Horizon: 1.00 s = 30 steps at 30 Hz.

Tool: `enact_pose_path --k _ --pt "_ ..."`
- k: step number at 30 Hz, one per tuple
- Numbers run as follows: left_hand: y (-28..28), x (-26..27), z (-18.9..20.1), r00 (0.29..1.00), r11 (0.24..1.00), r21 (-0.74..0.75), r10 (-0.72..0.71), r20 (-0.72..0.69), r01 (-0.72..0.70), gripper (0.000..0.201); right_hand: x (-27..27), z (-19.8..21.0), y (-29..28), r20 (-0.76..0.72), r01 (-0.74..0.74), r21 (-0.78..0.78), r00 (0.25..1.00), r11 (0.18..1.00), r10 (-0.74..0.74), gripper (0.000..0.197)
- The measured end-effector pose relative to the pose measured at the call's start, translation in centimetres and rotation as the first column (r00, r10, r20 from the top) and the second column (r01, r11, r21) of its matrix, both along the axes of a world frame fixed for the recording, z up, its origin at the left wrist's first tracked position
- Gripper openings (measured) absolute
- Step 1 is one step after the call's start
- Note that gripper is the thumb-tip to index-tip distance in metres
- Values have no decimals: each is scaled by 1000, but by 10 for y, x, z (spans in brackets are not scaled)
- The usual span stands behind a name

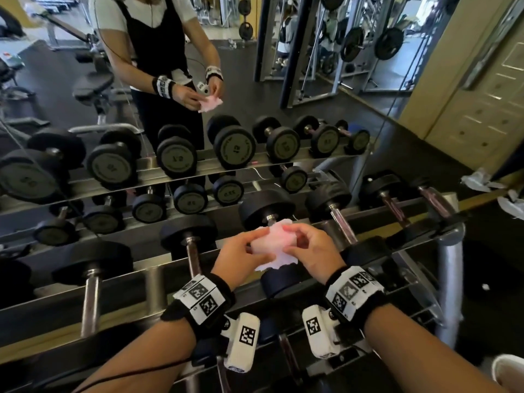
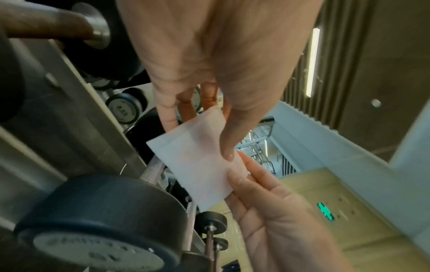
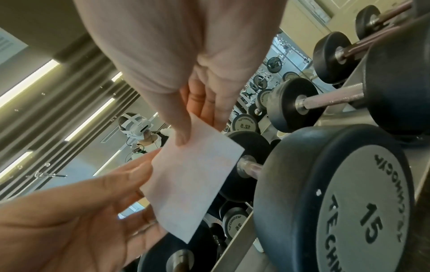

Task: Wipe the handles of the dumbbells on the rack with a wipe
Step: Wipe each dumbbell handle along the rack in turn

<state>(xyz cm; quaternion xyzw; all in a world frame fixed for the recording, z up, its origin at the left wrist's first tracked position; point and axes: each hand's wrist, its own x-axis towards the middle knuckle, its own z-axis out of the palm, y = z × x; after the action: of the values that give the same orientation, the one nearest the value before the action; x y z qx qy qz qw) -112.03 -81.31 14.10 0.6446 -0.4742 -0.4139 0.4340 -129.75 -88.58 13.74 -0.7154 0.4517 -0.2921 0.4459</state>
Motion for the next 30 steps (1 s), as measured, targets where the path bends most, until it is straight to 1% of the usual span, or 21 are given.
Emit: enact_pose_path --k 2,3,5,6,8,9,10,12,15,17,18,19,20,21,23,25,27,28,30 --pt "-4 0 -2 989 999 -34 10 150 -4 58 2 0 -5 -19 5 -31 1000 1000 -6 39" --pt "-6 2 -3 981 999 -45 25 194 -16 55 3 0 -7 -35 4 -55 999 998 -6 33" --pt "-10 6 -6 972 998 -50 38 233 -27 48 5 -2 -13 -84 -8 -119 996 993 -2 19" --pt "-12 8 -7 968 999 -49 35 249 -23 41 5 -3 -16 -105 -15 -141 995 990 0 14" --pt "-17 14 -9 954 999 -52 28 297 -13 19 6 -6 -22 -120 -25 -142 993 990 7 5" --pt "-20 17 -10 949 999 -50 27 313 -12 12 6 -8 -25 -117 -26 -134 993 991 11 4" --pt "-23 21 -13 950 999 -44 27 310 -14 14 5 -10 -28 -104 -25 -118 995 993 13 4" --pt "-29 27 -20 976 1000 -26 20 216 -15 17 3 -14 -32 -76 -8 -60 997 998 4 3" --pt "-36 31 -37 999 999 1 -35 -18 35 14 0 -21 -34 -49 69 11 996 998 -69 9" --pt "-38 27 -51 971 996 24 -79 -227 86 9 1 -25 -33 4 101 63 995 993 -102 11" --pt "-39 25 -57 952 994 36 -87 -292 102 7 2 -28 -33 29 112 87 993 990 -115 12" --pt "-40 23 -62 943 993 47 -85 -321 105 5 3 -30 -34 44 121 111 991 987 -126 12" --pt "-42 21 -65 942 993 50 -82 -326 104 2 4 -33 -34 53 121 131 990 984 -129 11" --pt "-45 19 -69 943 994 46 -77 -322 96 4 4 -36 -35 50 115 145 991 983 -124 9" --pt "-52 18 -72 962 996 43 -64 -264 78 15 4 -42 -38 -5 92 139 996 986 -93 7" --pt "-60 20 -76 972 996 73 -29 -233 47 25 2 -47 -42 -81 79 112 994 991 -70 14" --pt "-67 24 -83 967 990 140 57 -247 -22 30 -3 -53 -44 -76 107 121 992 987 -99 19" --pt "-70 27 -88 968 982 174 107 -227 -67 29 -8 -57 -44 -58 137 141 990 981 -130 22" --pt "-75 34 -96 975 963 218 187 -121 -157 27 -22 -66 -43 -46 184 174 983 967 -179 27"
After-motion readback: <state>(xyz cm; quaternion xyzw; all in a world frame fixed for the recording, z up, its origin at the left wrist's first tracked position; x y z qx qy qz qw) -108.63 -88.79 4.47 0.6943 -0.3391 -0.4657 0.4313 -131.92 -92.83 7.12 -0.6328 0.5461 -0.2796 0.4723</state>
